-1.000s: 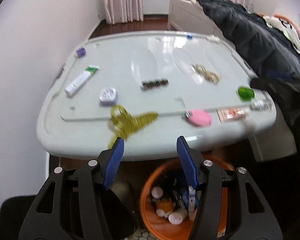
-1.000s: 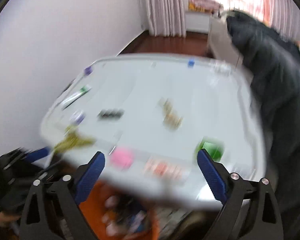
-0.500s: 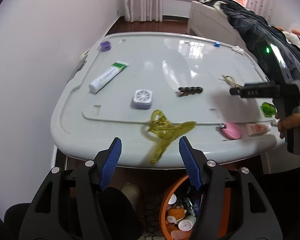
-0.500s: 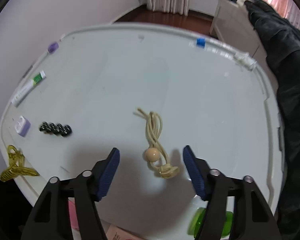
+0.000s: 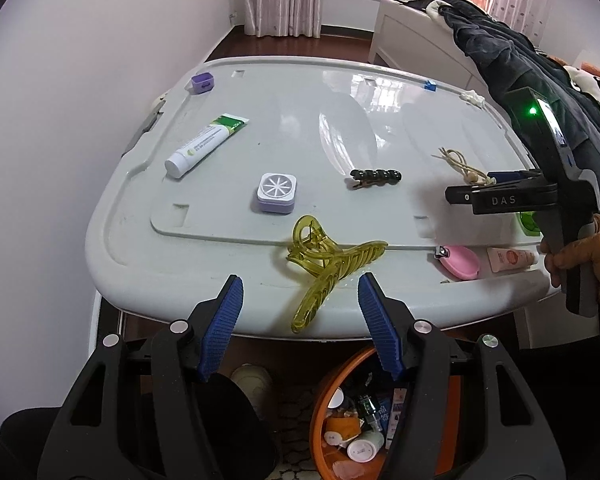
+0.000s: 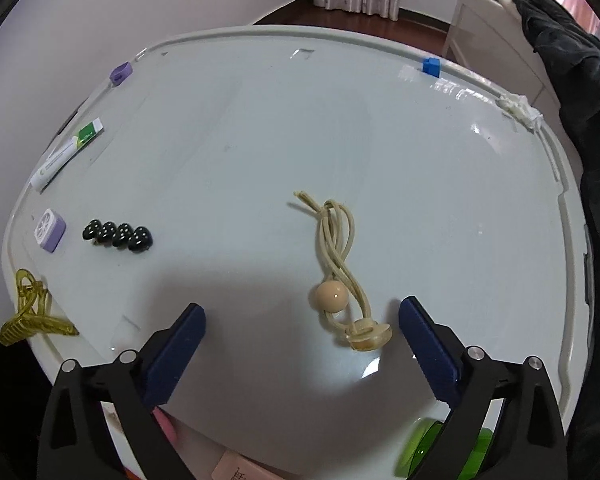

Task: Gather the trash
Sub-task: 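Grasp the green-labelled white toothpaste tube with the left tool, then carry the toothpaste tube over the orange bucket and open the left tool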

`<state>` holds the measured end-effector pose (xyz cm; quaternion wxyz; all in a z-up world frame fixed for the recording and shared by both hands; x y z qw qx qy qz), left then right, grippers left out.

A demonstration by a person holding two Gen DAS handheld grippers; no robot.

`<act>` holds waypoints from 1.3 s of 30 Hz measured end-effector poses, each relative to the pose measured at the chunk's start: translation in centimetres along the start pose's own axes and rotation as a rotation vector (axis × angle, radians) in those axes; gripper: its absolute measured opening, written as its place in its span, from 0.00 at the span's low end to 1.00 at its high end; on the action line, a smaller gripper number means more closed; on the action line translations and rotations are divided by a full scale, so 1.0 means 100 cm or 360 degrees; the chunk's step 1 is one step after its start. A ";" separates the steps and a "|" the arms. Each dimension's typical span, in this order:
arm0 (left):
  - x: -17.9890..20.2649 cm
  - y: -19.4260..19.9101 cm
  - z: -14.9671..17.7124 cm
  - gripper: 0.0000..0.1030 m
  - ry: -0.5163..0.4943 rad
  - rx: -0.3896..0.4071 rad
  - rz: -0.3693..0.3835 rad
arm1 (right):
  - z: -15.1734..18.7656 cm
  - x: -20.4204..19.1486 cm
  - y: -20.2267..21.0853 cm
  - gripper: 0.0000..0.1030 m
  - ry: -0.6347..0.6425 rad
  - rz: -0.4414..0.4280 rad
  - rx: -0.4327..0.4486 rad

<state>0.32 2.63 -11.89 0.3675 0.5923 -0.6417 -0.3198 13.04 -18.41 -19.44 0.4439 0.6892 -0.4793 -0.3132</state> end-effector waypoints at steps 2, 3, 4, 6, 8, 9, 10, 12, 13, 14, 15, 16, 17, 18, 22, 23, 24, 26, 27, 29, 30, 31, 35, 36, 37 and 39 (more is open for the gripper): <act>-0.002 -0.001 0.000 0.57 0.0016 -0.0005 0.0006 | -0.006 0.005 0.006 0.20 -0.0049 0.0002 0.0073; -0.002 -0.001 0.000 0.57 0.0019 -0.0008 0.0010 | -0.012 0.011 0.009 0.19 -0.0075 -0.0004 0.0080; -0.002 -0.001 0.000 0.57 0.0020 -0.0009 0.0015 | -0.013 0.016 0.010 0.18 -0.0109 0.0005 0.0084; -0.002 0.000 -0.001 0.57 0.0020 0.0001 0.0017 | -0.011 0.024 0.010 0.18 -0.0169 -0.0015 0.0099; -0.004 0.001 -0.003 0.57 0.0028 0.0007 0.0015 | -0.010 0.021 0.011 0.18 -0.0149 -0.0004 0.0102; -0.007 0.001 -0.004 0.57 0.0044 0.0011 0.0015 | -0.009 0.018 0.014 0.18 -0.0139 -0.0021 0.0111; -0.009 0.000 -0.005 0.57 0.0050 0.0009 0.0013 | -0.009 0.016 0.017 0.18 -0.0144 -0.0048 0.0118; -0.015 0.001 -0.008 0.57 0.0064 0.0012 -0.0005 | -0.009 0.009 0.027 0.18 -0.0145 -0.0094 0.0158; -0.019 0.001 -0.010 0.57 0.0075 0.0017 -0.0014 | -0.008 0.005 0.032 0.18 -0.0140 -0.0122 0.0175; -0.024 0.002 -0.013 0.57 0.0089 0.0018 -0.0021 | -0.009 -0.001 0.041 0.18 -0.0134 -0.0157 0.0207; -0.028 0.002 -0.015 0.57 0.0101 0.0018 -0.0026 | -0.008 -0.002 0.049 0.18 -0.0123 -0.0180 0.0225; -0.035 0.003 -0.019 0.57 0.0120 0.0019 -0.0040 | -0.008 -0.007 0.055 0.18 -0.0112 -0.0208 0.0237; -0.041 0.004 -0.025 0.57 0.0139 0.0024 -0.0040 | -0.010 -0.012 0.060 0.18 -0.0110 -0.0229 0.0253; -0.046 0.005 -0.031 0.57 0.0160 0.0032 -0.0027 | -0.011 -0.017 0.066 0.18 -0.0103 -0.0268 0.0271; -0.064 -0.007 -0.072 0.58 0.0113 0.0050 0.0060 | -0.014 -0.035 0.082 0.19 -0.0072 -0.0384 0.0309; -0.068 -0.011 -0.080 0.58 0.0076 0.0058 0.0037 | -0.015 -0.040 0.087 0.19 -0.0063 -0.0410 0.0320; -0.070 -0.015 -0.087 0.58 0.0041 0.0073 0.0018 | -0.016 -0.045 0.091 0.19 -0.0060 -0.0425 0.0335; -0.070 -0.033 -0.106 0.58 -0.0088 0.0075 0.0019 | -0.020 -0.051 0.096 0.19 -0.0049 -0.0457 0.0352; -0.072 -0.042 -0.111 0.58 -0.0152 0.0066 -0.0017 | -0.022 -0.054 0.099 0.19 -0.0038 -0.0468 0.0367; -0.073 -0.065 -0.121 0.58 -0.0302 0.0037 -0.0077 | -0.025 -0.058 0.102 0.19 -0.0034 -0.0493 0.0373; -0.075 -0.075 -0.123 0.58 -0.0341 0.0018 -0.0104 | -0.026 -0.059 0.102 0.19 -0.0034 -0.0496 0.0377; -0.077 -0.086 -0.125 0.58 -0.0355 -0.0006 -0.0102 | -0.027 -0.060 0.102 0.19 -0.0033 -0.0498 0.0377; -0.089 -0.119 -0.121 0.40 -0.0319 -0.0116 -0.0100 | -0.030 -0.060 0.099 0.19 -0.0036 -0.0514 0.0372; -0.089 -0.123 -0.120 0.37 -0.0310 -0.0113 -0.0083 | -0.030 -0.060 0.098 0.19 -0.0037 -0.0515 0.0371; -0.089 -0.122 -0.120 0.33 -0.0294 -0.0091 -0.0069 | -0.030 -0.060 0.097 0.19 -0.0036 -0.0514 0.0369; -0.090 -0.121 -0.119 0.31 -0.0252 -0.0096 -0.0068 | -0.030 -0.060 0.095 0.19 -0.0033 -0.0512 0.0360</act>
Point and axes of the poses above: each gripper's, at about its wrist camera, not at the fingertips, and y roughly against the way its jaws point, x to its right, z to its underside, the point moved 10 cm from there along -y, roughly the way its jaws point, and after that the axes turned 2 degrees about y, right-handed, at the moved point
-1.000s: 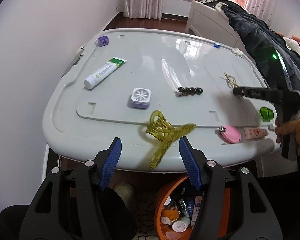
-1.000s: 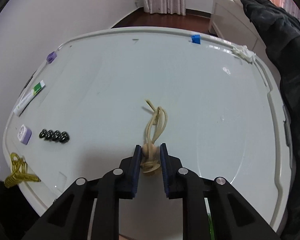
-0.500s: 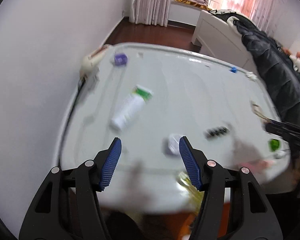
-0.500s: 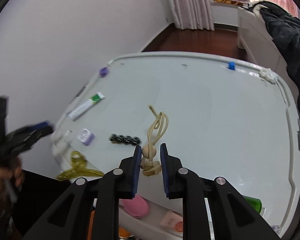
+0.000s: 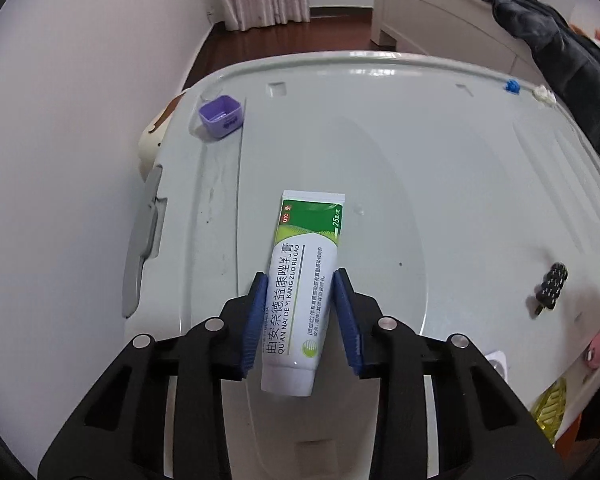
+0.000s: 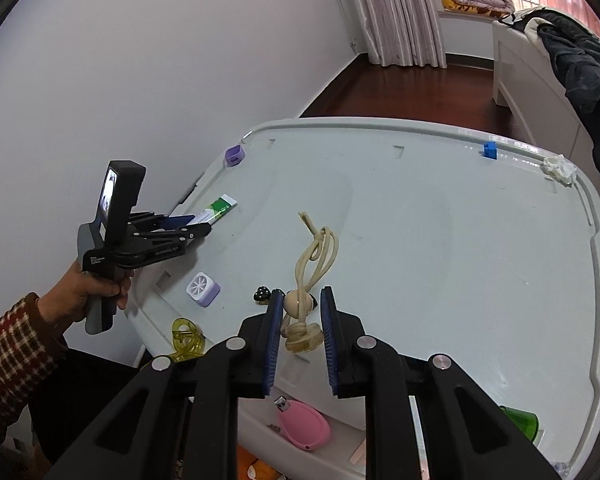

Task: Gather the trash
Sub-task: 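Carry the toothpaste tube over the orange bucket and open the left tool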

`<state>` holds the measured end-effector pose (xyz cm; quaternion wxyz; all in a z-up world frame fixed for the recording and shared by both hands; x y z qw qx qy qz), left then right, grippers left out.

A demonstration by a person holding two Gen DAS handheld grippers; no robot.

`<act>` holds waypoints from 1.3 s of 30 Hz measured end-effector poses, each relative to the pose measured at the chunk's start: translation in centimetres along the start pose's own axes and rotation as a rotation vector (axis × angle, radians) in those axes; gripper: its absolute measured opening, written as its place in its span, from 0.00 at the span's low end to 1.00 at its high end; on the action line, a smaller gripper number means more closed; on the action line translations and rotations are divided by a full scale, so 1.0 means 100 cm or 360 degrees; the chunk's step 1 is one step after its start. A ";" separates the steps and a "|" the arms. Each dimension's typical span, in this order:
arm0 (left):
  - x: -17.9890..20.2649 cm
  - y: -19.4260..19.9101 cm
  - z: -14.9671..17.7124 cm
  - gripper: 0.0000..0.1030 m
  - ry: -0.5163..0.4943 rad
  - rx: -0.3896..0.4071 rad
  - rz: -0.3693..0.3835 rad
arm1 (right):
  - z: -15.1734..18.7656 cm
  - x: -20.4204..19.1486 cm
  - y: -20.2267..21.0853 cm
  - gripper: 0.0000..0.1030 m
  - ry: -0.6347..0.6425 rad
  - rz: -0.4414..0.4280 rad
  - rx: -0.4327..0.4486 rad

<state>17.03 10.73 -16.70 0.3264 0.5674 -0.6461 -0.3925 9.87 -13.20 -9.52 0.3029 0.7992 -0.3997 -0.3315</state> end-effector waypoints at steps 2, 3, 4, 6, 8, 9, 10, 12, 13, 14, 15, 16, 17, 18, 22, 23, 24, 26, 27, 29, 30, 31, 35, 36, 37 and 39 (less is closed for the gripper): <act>-0.001 0.003 0.002 0.31 0.0034 -0.0003 0.0017 | 0.001 0.000 -0.002 0.19 0.0000 -0.0001 -0.0012; -0.001 0.006 0.003 0.31 0.0054 -0.0001 0.0028 | 0.002 0.000 -0.003 0.19 0.0001 0.0002 -0.0012; -0.001 0.011 0.003 0.31 0.0072 0.0012 0.0025 | 0.002 -0.001 -0.002 0.19 0.0002 0.0001 -0.0011; 0.000 0.023 0.002 0.31 0.0098 0.0035 0.0036 | 0.001 -0.002 -0.001 0.19 0.0009 0.0000 -0.0006; 0.003 0.041 0.001 0.31 0.0114 0.0074 0.0037 | 0.001 -0.002 0.001 0.19 0.0013 -0.0001 -0.0001; 0.006 0.047 0.002 0.31 0.0114 0.0087 0.0046 | 0.001 -0.002 0.001 0.19 0.0013 -0.0002 0.0003; 0.011 0.059 0.004 0.31 0.0108 0.0106 0.0049 | 0.001 -0.003 0.003 0.19 0.0018 -0.0001 0.0008; 0.021 0.078 0.010 0.31 0.0078 0.0129 0.0061 | 0.003 -0.007 0.008 0.19 0.0028 -0.0005 0.0016; 0.031 0.091 0.016 0.31 0.0060 0.0145 0.0079 | 0.005 -0.009 0.012 0.19 0.0034 -0.0005 0.0019; 0.039 0.101 0.022 0.31 0.0035 0.0151 0.0088 | 0.008 -0.012 0.017 0.19 0.0045 -0.0006 0.0021; 0.049 0.111 0.031 0.31 0.0007 0.0152 0.0102 | 0.014 -0.017 0.023 0.19 0.0054 -0.0010 0.0026; 0.064 0.122 0.044 0.31 -0.0015 0.0146 0.0133 | 0.021 -0.022 0.028 0.19 0.0052 -0.0019 0.0029; 0.077 0.130 0.055 0.31 -0.0035 0.0138 0.0158 | 0.034 -0.028 0.035 0.19 0.0040 -0.0038 0.0023; 0.093 0.140 0.072 0.31 -0.0063 0.0127 0.0191 | 0.045 -0.034 0.040 0.19 0.0028 -0.0054 0.0015; 0.145 0.155 0.126 0.31 -0.0151 0.0036 0.0332 | 0.108 -0.056 0.055 0.19 -0.0003 -0.0087 -0.0082; 0.157 0.156 0.141 0.31 -0.0169 0.0000 0.0366 | 0.130 -0.060 0.056 0.19 -0.0024 -0.0096 -0.0128; 0.171 0.154 0.159 0.31 -0.0190 -0.0052 0.0409 | 0.143 -0.063 0.056 0.19 -0.0042 -0.0101 -0.0161; 0.190 0.148 0.184 0.31 -0.0217 -0.0124 0.0434 | 0.180 -0.064 0.050 0.19 -0.0106 -0.0107 -0.0260; 0.195 0.144 0.190 0.31 -0.0230 -0.0144 0.0435 | 0.193 -0.064 0.047 0.19 -0.0132 -0.0112 -0.0298; 0.210 0.136 0.208 0.32 -0.0230 -0.0232 0.0454 | 0.223 -0.060 0.039 0.22 -0.0168 -0.0085 -0.0386; 0.216 0.131 0.217 0.32 -0.0219 -0.0270 0.0459 | 0.234 -0.057 0.036 0.22 -0.0175 -0.0066 -0.0423; 0.218 0.130 0.220 0.32 -0.0221 -0.0290 0.0456 | 0.243 -0.055 0.034 0.26 -0.0194 -0.0047 -0.0448; 0.223 0.131 0.219 0.34 -0.0240 -0.0264 0.0396 | 0.254 -0.038 0.030 0.61 -0.0285 0.0019 -0.0482; 0.221 0.133 0.218 0.40 -0.0238 -0.0243 0.0371 | 0.251 -0.037 0.031 0.63 -0.0298 0.0022 -0.0463; 0.217 0.136 0.215 0.43 -0.0224 -0.0217 0.0339 | 0.248 -0.034 0.034 0.69 -0.0318 0.0022 -0.0436; 0.211 0.140 0.208 0.51 -0.0195 -0.0175 0.0284 | 0.239 -0.026 0.039 0.76 -0.0361 0.0062 -0.0369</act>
Point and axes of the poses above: each gripper's, at about its wrist camera, not at the fingertips, and y roughly against the way its jaws point, x to its right, z to its underside, the point moved 10 cm from there along -y, roughly the way its jaws point, and after that the axes turned 2 degrees about y, right-handed, at the moved point
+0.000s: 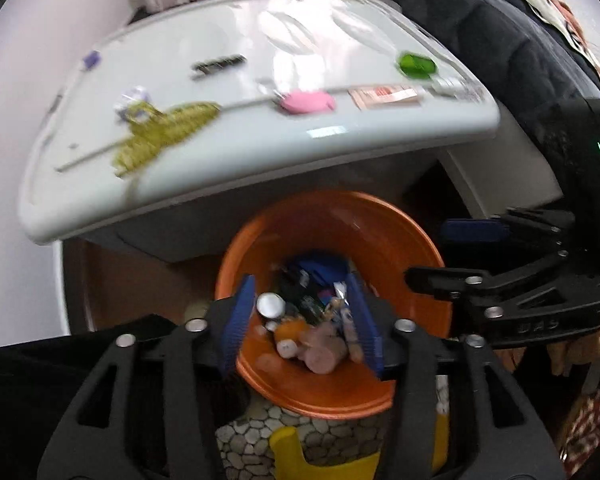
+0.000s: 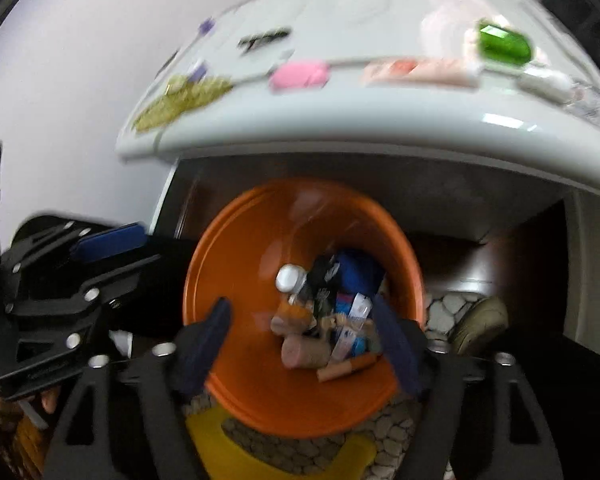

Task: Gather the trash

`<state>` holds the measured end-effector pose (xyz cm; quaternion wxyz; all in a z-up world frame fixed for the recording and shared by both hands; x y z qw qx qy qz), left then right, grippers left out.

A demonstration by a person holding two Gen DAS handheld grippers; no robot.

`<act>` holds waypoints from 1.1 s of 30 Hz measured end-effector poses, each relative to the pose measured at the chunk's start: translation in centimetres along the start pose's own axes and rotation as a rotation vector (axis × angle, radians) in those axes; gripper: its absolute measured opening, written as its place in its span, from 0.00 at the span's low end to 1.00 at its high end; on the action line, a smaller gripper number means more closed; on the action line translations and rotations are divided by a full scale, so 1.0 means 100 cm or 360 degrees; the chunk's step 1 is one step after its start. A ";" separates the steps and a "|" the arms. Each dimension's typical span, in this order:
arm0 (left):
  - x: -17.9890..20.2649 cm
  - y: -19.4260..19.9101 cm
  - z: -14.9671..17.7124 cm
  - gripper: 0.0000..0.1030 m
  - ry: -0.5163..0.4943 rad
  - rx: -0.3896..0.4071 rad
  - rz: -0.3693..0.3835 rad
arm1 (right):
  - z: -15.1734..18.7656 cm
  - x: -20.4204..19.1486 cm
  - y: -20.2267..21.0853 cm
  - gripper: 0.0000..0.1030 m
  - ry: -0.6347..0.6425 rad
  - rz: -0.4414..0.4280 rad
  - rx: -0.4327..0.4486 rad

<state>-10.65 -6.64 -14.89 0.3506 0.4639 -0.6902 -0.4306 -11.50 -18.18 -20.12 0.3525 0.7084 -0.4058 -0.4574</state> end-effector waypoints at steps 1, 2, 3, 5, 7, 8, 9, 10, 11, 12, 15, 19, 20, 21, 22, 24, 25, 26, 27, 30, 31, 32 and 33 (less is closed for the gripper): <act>-0.007 0.004 -0.005 0.53 0.0004 0.0021 -0.0041 | -0.005 0.002 0.002 0.76 -0.0017 0.0008 0.0022; -0.010 0.007 -0.009 0.56 0.0010 0.0041 -0.0070 | -0.008 0.005 0.005 0.77 -0.0030 0.0015 0.0042; -0.013 0.010 -0.014 0.59 0.0021 0.0065 -0.0092 | -0.011 0.007 0.007 0.78 -0.0043 0.0024 0.0059; -0.018 0.015 -0.025 0.63 0.0038 0.0108 -0.0137 | -0.014 0.009 0.010 0.80 -0.0053 0.0038 0.0080; -0.021 0.020 -0.034 0.63 0.0050 0.0147 -0.0168 | -0.016 0.009 0.011 0.80 -0.0045 0.0037 0.0079; -0.022 0.023 -0.039 0.64 0.0053 0.0160 -0.0180 | -0.017 0.009 0.011 0.80 -0.0036 0.0045 0.0079; -0.024 0.025 -0.044 0.64 0.0054 0.0176 -0.0192 | -0.017 0.010 0.011 0.80 -0.0023 0.0058 0.0080; -0.027 0.029 -0.047 0.65 0.0060 0.0190 -0.0201 | -0.017 0.009 0.012 0.80 -0.0012 0.0065 0.0082; -0.028 0.032 -0.049 0.65 0.0062 0.0203 -0.0213 | -0.018 0.008 0.013 0.80 0.0001 0.0071 0.0084; -0.029 0.033 -0.052 0.66 0.0061 0.0214 -0.0224 | -0.018 0.009 0.013 0.81 0.0006 0.0076 0.0087; -0.032 0.038 -0.061 0.66 0.0066 0.0248 -0.0257 | -0.021 0.008 0.013 0.82 0.0005 0.0075 0.0097; -0.036 0.041 -0.067 0.66 0.0072 0.0271 -0.0282 | -0.021 0.008 0.012 0.82 0.0001 0.0066 0.0096; -0.037 0.042 -0.068 0.66 0.0075 0.0273 -0.0286 | -0.021 0.008 0.012 0.82 0.0004 0.0066 0.0096; -0.038 0.042 -0.069 0.66 0.0078 0.0274 -0.0288 | -0.022 0.007 0.012 0.82 0.0006 0.0066 0.0096; -0.039 0.041 -0.069 0.66 0.0083 0.0272 -0.0292 | -0.022 0.006 0.012 0.82 0.0008 0.0067 0.0096; -0.042 0.041 -0.070 0.66 0.0089 0.0270 -0.0308 | -0.022 0.006 0.011 0.83 0.0014 0.0072 0.0096; -0.043 0.041 -0.070 0.66 0.0096 0.0274 -0.0318 | -0.022 0.006 0.011 0.83 0.0016 0.0073 0.0094; -0.045 0.041 -0.071 0.71 0.0102 0.0276 -0.0330 | -0.022 0.006 0.010 0.83 0.0019 0.0074 0.0090; -0.047 0.041 -0.071 0.75 0.0107 0.0281 -0.0346 | -0.021 0.005 0.010 0.83 0.0024 0.0077 0.0089; -0.053 0.047 -0.076 0.80 0.0082 0.0331 -0.0429 | -0.021 0.003 0.009 0.83 0.0049 0.0092 0.0086; -0.055 0.049 -0.078 0.81 0.0066 0.0345 -0.0465 | -0.021 0.003 0.009 0.83 0.0059 0.0100 0.0085; -0.056 0.051 -0.080 0.81 0.0057 0.0359 -0.0486 | -0.021 0.002 0.008 0.83 0.0074 0.0113 0.0085; -0.058 0.053 -0.083 0.82 0.0053 0.0375 -0.0500 | -0.021 0.001 0.008 0.83 0.0087 0.0124 0.0087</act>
Point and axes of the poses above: each gripper's, at about its wrist camera, not at the fingertips, and y roughly against the way its jaws point, x to its right, z to its underside, the point moved 10 cm from there along -y, roughly the way its jaws point, and after that the axes turned 2 degrees about y, right-handed, at the moved point
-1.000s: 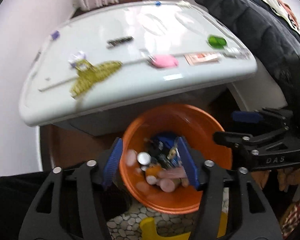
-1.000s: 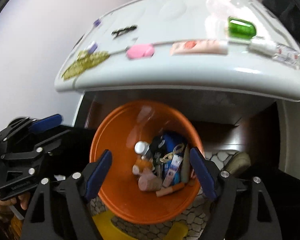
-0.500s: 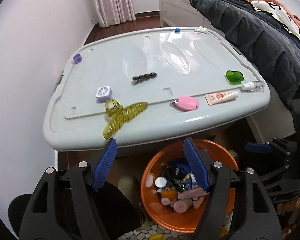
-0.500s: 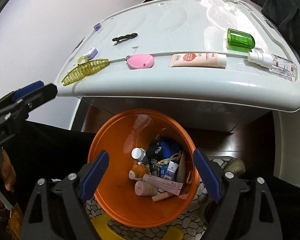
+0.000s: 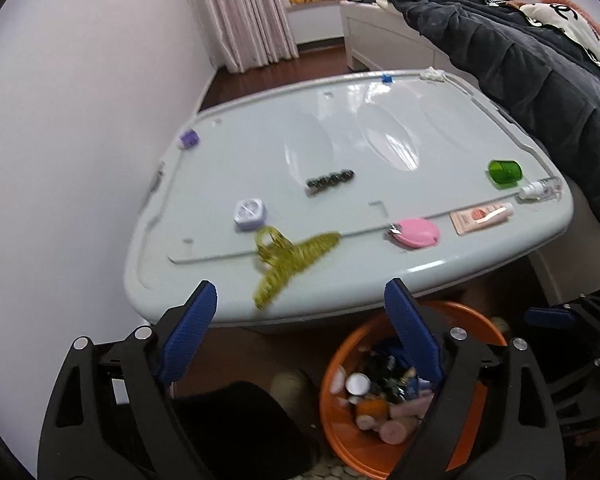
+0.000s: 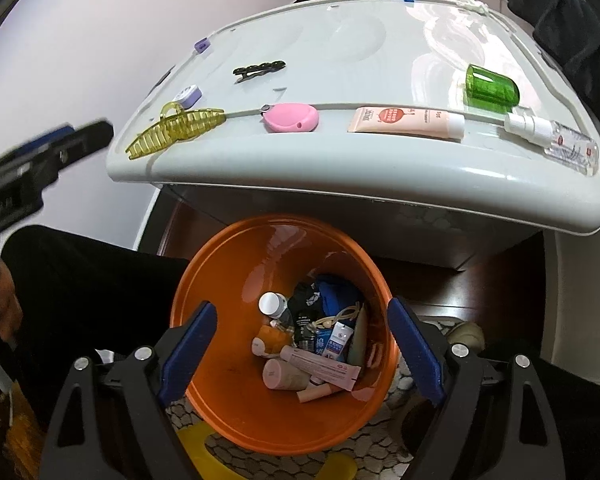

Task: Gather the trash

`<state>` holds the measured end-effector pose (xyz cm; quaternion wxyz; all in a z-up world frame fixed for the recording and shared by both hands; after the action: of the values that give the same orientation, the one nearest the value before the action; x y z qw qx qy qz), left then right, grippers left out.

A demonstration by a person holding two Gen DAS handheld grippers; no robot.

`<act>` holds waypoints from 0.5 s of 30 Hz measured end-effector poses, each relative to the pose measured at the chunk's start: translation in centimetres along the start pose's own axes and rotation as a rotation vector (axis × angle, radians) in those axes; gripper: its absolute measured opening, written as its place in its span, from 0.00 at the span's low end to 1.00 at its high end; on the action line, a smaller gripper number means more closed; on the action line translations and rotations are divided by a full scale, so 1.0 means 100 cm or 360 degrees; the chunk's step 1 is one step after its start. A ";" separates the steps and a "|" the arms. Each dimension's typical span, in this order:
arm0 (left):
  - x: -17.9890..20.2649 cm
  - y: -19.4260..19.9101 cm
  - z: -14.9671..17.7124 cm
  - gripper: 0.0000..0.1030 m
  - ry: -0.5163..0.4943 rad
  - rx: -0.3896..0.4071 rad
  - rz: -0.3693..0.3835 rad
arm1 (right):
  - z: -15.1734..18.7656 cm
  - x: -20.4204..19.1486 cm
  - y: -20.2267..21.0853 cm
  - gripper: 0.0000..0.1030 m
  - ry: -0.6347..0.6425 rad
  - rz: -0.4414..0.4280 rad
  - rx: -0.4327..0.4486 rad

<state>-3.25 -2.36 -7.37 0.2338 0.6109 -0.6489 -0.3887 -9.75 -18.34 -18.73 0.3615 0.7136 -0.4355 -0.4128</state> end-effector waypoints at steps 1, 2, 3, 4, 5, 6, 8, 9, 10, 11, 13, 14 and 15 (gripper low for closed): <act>-0.002 0.002 -0.004 0.82 0.0005 0.0023 -0.0007 | -0.001 -0.001 0.000 0.83 0.0009 0.0009 0.0003; -0.005 0.003 -0.008 0.83 0.0016 0.0046 -0.0014 | -0.001 -0.002 0.000 0.83 0.0023 0.0018 0.0006; -0.008 0.005 -0.012 0.84 0.0027 0.0071 -0.0026 | -0.001 -0.002 0.000 0.83 0.0031 0.0025 0.0009; -0.011 0.007 -0.015 0.85 0.0037 0.0092 -0.0043 | -0.002 -0.001 0.000 0.84 0.0035 0.0029 0.0009; -0.014 0.009 -0.020 0.87 0.0043 0.0117 -0.0062 | -0.002 -0.001 0.000 0.84 0.0041 0.0033 0.0009; -0.017 0.011 -0.025 0.87 0.0047 0.0144 -0.0082 | -0.002 -0.001 0.000 0.84 0.0043 0.0034 0.0007; -0.020 0.015 -0.033 0.87 0.0048 0.0178 -0.0102 | -0.001 -0.001 -0.001 0.84 0.0045 0.0034 0.0004; -0.023 0.017 -0.037 0.88 0.0053 0.0201 -0.0113 | -0.001 -0.001 -0.001 0.84 0.0046 0.0034 0.0003; -0.024 0.020 -0.041 0.88 0.0057 0.0222 -0.0108 | -0.001 -0.001 -0.001 0.84 0.0046 0.0034 0.0004; -0.025 0.022 -0.044 0.88 0.0064 0.0238 -0.0100 | -0.001 -0.001 -0.001 0.84 0.0045 0.0034 0.0004; -0.029 0.026 -0.050 0.88 0.0088 0.0270 -0.0094 | -0.001 -0.002 -0.001 0.85 0.0046 0.0037 0.0005; -0.030 0.028 -0.053 0.88 0.0097 0.0280 -0.0094 | -0.001 -0.002 -0.002 0.85 0.0047 0.0037 0.0005; -0.031 0.029 -0.055 0.88 0.0107 0.0290 -0.0094 | -0.001 -0.002 -0.002 0.85 0.0046 0.0037 0.0004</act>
<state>-0.24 -0.70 -1.31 0.1872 0.6612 -0.6551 -0.3142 -9.62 -18.03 -18.80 0.3715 0.7150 -0.4390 -0.3976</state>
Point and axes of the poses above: each gripper's, at about its wrist camera, not at the fingertips, and y roughly against the way its jaws point, x to its right, z to its underside, the point moved 10 cm from there along -y, roughly the way its jaws point, and after that the axes turned 2 degrees about y, right-handed, at the moved point
